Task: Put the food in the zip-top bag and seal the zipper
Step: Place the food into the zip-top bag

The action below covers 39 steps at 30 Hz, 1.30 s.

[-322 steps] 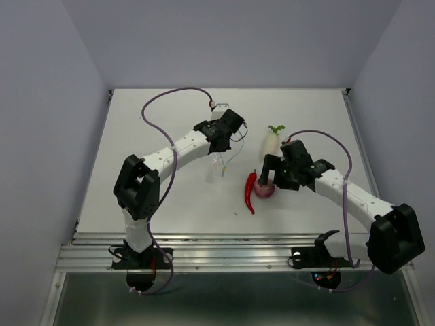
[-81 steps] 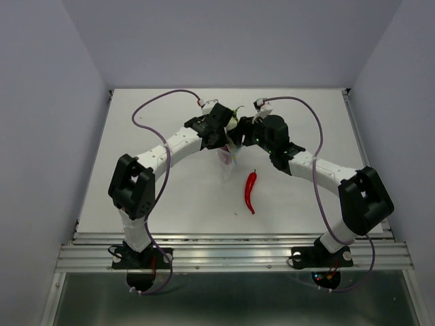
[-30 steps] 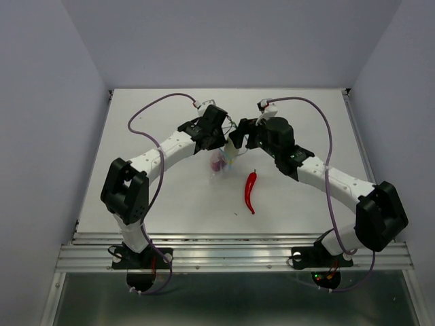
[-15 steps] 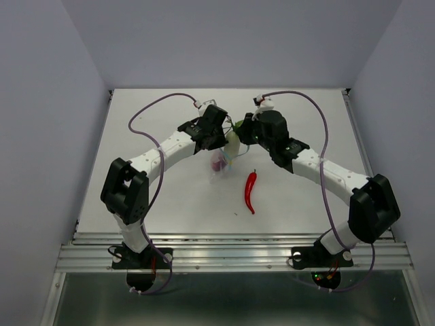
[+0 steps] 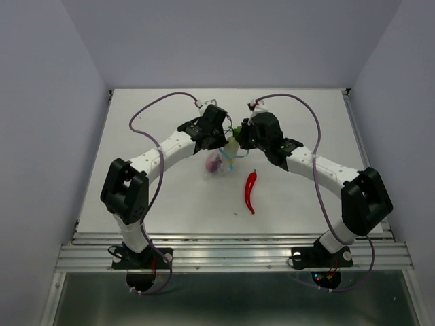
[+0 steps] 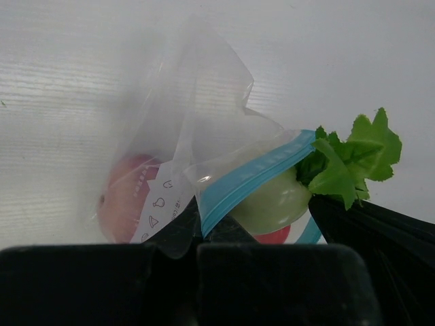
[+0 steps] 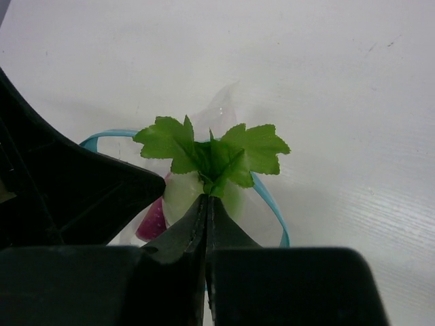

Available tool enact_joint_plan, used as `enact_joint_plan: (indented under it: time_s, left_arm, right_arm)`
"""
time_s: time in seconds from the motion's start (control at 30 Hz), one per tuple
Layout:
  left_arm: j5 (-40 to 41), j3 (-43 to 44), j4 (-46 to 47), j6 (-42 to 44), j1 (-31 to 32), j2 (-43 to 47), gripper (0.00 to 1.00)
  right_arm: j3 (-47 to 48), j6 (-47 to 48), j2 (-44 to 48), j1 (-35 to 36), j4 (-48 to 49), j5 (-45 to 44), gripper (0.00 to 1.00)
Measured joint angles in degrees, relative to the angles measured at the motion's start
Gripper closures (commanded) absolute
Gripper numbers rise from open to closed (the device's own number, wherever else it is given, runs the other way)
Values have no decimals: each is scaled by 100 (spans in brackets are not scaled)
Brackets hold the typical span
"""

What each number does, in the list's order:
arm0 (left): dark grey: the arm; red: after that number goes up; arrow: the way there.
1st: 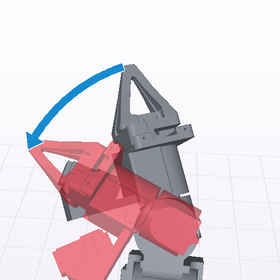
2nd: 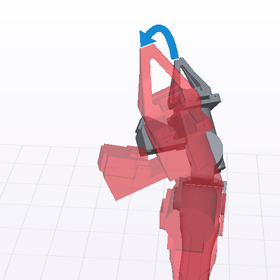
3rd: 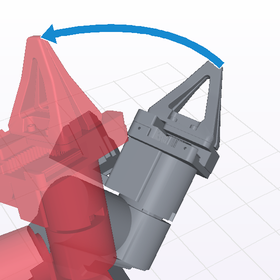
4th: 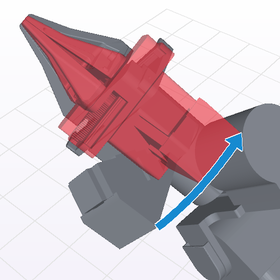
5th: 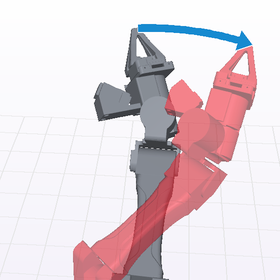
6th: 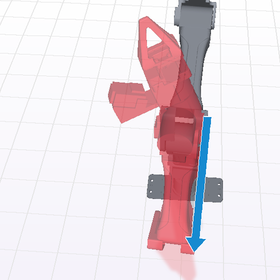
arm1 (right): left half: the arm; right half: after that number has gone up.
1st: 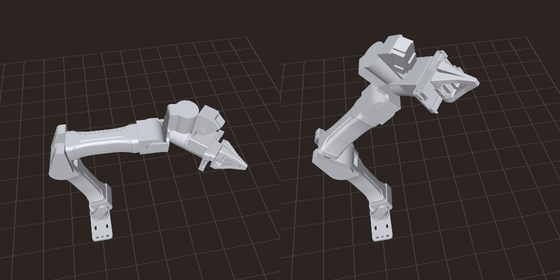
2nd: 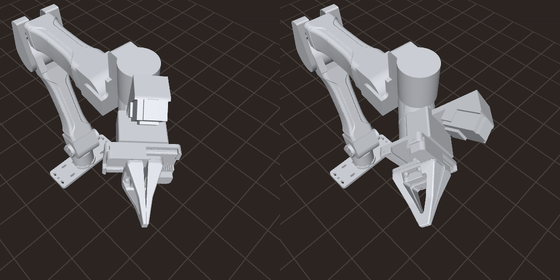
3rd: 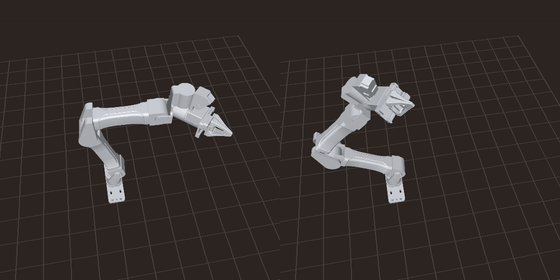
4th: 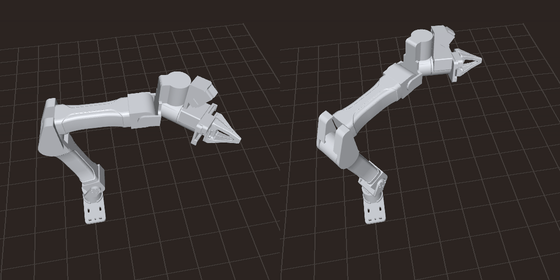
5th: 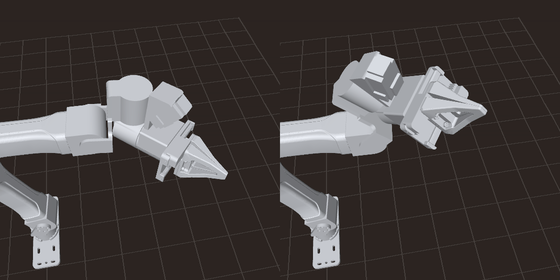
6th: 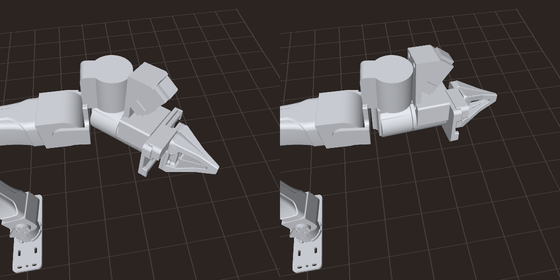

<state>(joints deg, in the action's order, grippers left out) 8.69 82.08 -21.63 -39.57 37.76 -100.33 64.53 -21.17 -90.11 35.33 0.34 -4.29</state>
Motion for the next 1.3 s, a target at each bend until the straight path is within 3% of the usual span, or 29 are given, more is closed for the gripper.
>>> enact_joint_plan:
  time_s: [0.53,0.67,0.7,0.77,1.03,1.3]
  left_arm:
    - [-28,-107,140,118,-2,131,100]
    - [-37,-107,179,118,-2,131,100]
    - [-37,-107,203,118,-2,131,100]
    - [-50,-107,249,118,-2,131,100]
    - [-96,-107,282,116,0,131,100]
    - [-184,-107,289,68,0,131,100]
  right_arm:
    - [98,-70,-492,24,57,1217,98]
    - [-98,-129,-337,68,116,1228,71]
    - [-146,-166,-267,76,109,1167,58]
    - [-203,-208,-81,92,52,1032,52]
    - [-284,-483,706,114,2,4,41]
    - [-205,-612,459,114,-203,-463,34]
